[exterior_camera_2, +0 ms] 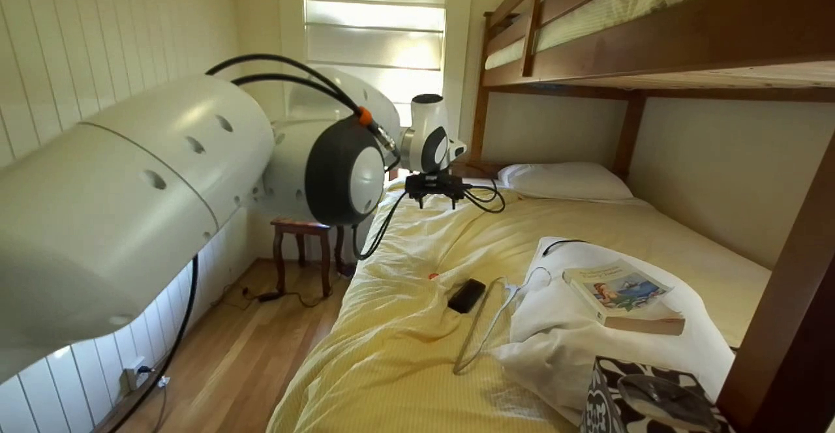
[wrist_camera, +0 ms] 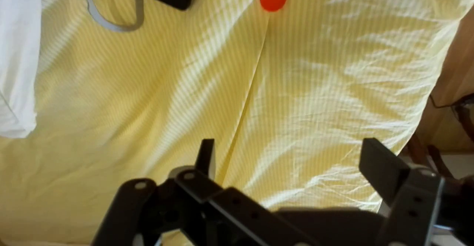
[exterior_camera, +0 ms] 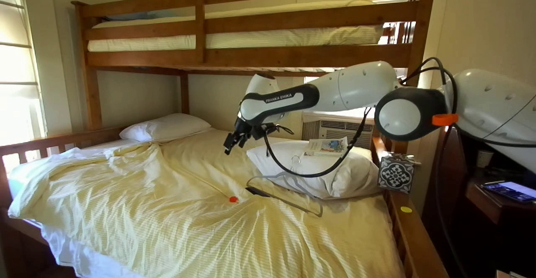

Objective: Pick up the red token and place it on the bed frame next to the yellow token

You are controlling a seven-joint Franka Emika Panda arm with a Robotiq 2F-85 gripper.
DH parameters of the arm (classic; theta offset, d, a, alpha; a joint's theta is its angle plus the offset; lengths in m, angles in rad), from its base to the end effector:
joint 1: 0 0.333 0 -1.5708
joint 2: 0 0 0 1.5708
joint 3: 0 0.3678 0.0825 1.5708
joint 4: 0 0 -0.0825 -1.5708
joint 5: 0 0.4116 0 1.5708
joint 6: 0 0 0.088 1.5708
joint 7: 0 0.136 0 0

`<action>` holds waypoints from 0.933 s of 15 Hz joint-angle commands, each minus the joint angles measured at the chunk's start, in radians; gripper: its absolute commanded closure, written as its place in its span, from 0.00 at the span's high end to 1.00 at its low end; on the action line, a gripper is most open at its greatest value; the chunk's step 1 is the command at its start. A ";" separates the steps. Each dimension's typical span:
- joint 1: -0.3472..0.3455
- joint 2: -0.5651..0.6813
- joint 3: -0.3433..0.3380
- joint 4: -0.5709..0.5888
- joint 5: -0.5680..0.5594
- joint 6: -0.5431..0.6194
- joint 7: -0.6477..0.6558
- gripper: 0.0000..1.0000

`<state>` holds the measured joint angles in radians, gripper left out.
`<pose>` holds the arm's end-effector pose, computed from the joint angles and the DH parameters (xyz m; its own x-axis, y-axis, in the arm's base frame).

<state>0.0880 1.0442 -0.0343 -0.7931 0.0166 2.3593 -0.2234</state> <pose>0.9200 0.0661 0.3439 0.8281 0.2837 0.4835 0.2562 -0.9587 0.1238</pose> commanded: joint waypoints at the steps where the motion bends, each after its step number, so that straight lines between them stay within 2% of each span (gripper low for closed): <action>1: 0.031 0.191 -0.073 0.219 -0.061 0.073 0.033 1.00; 4: 0.028 0.256 -0.095 0.264 -0.142 0.020 0.090 1.00; 5: 0.025 0.179 -0.069 0.152 -0.094 0.061 0.041 1.00; 12: 0.024 0.191 -0.072 0.159 -0.097 0.067 0.045 1.00; 14: 0.043 0.238 -0.111 0.192 -0.124 0.125 0.086 1.00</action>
<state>0.1130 1.2382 -0.1099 -0.6344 -0.0807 2.4327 -0.1773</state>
